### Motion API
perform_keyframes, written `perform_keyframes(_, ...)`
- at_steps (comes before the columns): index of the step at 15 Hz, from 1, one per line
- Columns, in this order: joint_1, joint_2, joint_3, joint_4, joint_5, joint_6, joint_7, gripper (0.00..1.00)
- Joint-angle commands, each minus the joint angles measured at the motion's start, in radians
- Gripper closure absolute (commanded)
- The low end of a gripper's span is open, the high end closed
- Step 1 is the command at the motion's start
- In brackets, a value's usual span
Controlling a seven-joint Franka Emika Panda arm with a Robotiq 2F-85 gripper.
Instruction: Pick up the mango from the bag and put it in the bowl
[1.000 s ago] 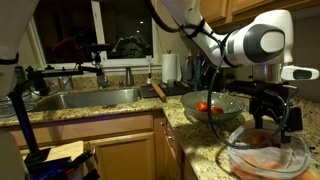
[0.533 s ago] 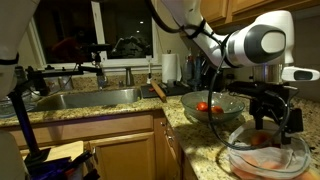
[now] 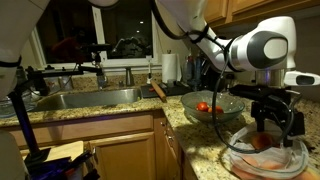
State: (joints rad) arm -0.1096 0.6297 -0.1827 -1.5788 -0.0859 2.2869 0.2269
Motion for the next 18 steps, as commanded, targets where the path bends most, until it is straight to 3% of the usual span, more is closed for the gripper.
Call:
perform_keyframes(1,-0.020,0.019,0.017,0.031,0.024,-0.003,-0.038,0.00)
perform_keyframes(18,-0.038,0.035,0.035,0.045,0.065,0.000,-0.086,0.00)
